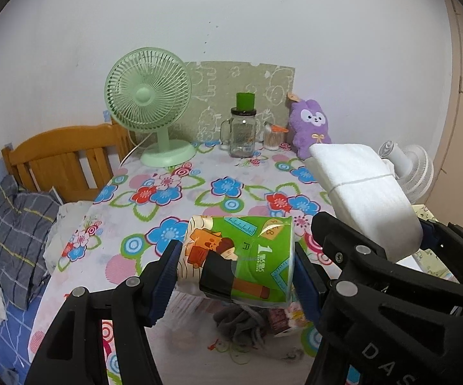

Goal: Organize soft objects
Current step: 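Carry the white pad with the right tool while the left tool carries the green pack to the basket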

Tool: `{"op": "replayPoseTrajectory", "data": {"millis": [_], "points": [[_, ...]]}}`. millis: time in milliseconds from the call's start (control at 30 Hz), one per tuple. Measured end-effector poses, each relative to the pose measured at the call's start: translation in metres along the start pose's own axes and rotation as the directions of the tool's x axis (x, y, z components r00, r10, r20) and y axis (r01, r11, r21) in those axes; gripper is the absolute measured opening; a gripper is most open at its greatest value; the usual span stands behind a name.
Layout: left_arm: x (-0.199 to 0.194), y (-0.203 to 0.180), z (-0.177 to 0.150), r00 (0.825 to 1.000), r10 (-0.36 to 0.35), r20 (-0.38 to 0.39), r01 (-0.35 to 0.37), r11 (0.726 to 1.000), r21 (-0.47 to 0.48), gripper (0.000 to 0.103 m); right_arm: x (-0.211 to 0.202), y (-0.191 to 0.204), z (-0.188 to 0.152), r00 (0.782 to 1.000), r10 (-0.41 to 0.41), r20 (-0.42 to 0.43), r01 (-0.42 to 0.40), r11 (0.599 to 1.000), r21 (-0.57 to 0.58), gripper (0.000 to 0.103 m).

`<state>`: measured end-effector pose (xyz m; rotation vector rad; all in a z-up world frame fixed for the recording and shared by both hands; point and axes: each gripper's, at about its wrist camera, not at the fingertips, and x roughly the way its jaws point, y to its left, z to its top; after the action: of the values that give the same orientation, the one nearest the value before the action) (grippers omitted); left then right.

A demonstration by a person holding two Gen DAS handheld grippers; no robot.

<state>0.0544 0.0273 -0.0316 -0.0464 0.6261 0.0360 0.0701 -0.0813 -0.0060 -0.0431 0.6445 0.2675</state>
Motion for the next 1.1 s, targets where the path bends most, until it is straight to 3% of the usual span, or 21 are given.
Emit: {"op": "replayPoseTrajectory", "data": {"millis": [533, 1100], "points": [[0.001, -0.052, 0.014, 0.998, -0.055, 0.033, 0.054, 0.998, 0.024, 0.068, -0.019, -0.048, 0.009, 0.999, -0.022, 0.035, 0.022, 1.000, 0.008, 0.068], [0.016, -0.111, 0.020, 0.989, -0.146, 0.025, 0.142, 0.984, 0.107, 0.068, -0.023, -0.107, 0.007, 0.993, -0.110, 0.045, 0.107, 0.992, 0.068, 0.068]]}}
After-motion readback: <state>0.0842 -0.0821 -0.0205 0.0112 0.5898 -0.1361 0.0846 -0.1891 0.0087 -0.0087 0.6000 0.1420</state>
